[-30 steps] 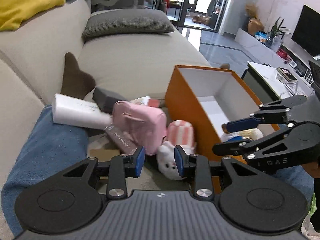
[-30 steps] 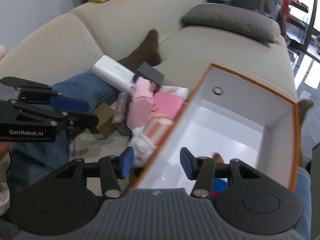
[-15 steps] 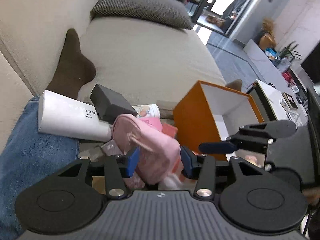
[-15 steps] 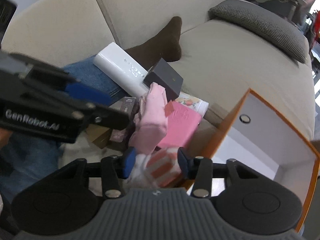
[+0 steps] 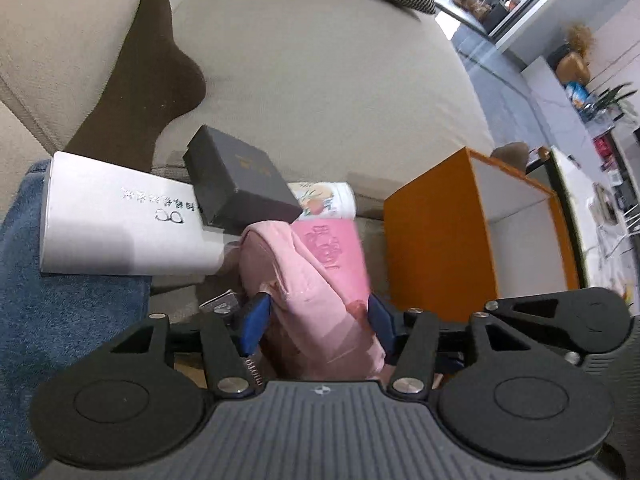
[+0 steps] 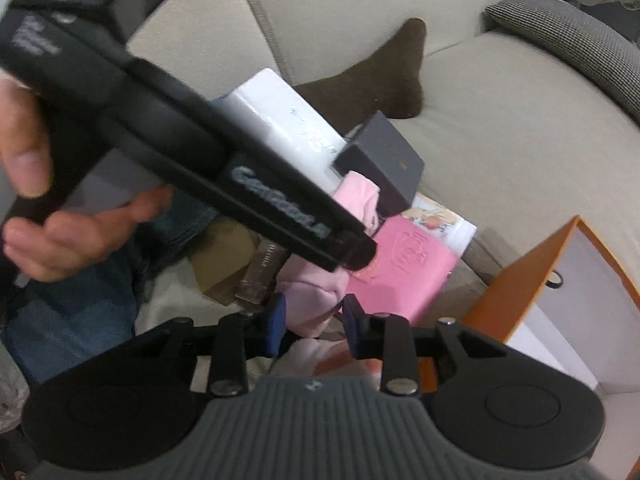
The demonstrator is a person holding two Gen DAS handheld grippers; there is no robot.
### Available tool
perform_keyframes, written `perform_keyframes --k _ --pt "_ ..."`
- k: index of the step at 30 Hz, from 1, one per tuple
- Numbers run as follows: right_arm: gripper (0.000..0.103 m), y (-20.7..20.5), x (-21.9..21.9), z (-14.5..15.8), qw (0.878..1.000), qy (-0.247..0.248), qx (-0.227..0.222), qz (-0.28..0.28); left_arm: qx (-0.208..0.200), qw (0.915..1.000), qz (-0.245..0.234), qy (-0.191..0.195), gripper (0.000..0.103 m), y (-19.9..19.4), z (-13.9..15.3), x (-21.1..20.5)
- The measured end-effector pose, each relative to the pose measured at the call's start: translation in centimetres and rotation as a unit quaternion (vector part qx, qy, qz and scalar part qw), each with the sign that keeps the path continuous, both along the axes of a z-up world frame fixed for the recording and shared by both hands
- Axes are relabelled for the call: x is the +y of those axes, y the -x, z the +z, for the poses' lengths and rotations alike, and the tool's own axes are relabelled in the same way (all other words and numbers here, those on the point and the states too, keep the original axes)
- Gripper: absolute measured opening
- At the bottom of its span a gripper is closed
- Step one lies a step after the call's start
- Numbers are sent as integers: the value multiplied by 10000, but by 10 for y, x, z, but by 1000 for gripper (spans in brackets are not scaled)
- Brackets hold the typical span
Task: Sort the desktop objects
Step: 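Grasp the pink pouch with the left gripper while the right grasps the striped-hat bunny plush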
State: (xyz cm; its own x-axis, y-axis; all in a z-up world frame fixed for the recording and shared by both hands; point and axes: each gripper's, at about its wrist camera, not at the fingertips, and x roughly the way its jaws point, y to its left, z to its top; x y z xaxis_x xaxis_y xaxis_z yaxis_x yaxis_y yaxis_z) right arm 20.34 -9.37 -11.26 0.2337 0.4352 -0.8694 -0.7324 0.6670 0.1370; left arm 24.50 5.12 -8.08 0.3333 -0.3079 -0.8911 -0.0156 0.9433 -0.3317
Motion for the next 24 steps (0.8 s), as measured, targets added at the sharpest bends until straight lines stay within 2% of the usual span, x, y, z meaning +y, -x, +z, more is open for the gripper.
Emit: perform_keyframes --k 2,3,4,6,9,12,13,16,24 --pt "32 1 1 2 9999 -137 86 56 70 9999 -41 -136 62 2 -3 -1" --pt "31 1 2 2 9997 -197 140 67 81 9998 -55 -190 56 4 -5 -2" --pt "29 2 3 3 9995 -236 181 73 34 9998 -54 -196 54 7 -5 -1" --pt "27 4 5 5 9996 -221 195 52 -111 9996 -62 -261 44 16 -3 0" --pt "29 10 0 11 9995 -193 204 -133 -324 9993 -53 -176 37 30 5 6" --pt "30 18 -10 18 9987 -77 175 -471 -732 9968 -134 -279 35 51 17 6" --pt "35 23 -13 20 9982 3 166 -584 -843 9958 -180 -320 35 57 20 5" --pt "35 37 -18 20 9966 209 196 -774 -1171 9921 -258 -371 33 80 32 4" --pt "33 57 3 -8 9931 1076 -257 -381 -1712 9848 -117 -282 32 130 63 11"
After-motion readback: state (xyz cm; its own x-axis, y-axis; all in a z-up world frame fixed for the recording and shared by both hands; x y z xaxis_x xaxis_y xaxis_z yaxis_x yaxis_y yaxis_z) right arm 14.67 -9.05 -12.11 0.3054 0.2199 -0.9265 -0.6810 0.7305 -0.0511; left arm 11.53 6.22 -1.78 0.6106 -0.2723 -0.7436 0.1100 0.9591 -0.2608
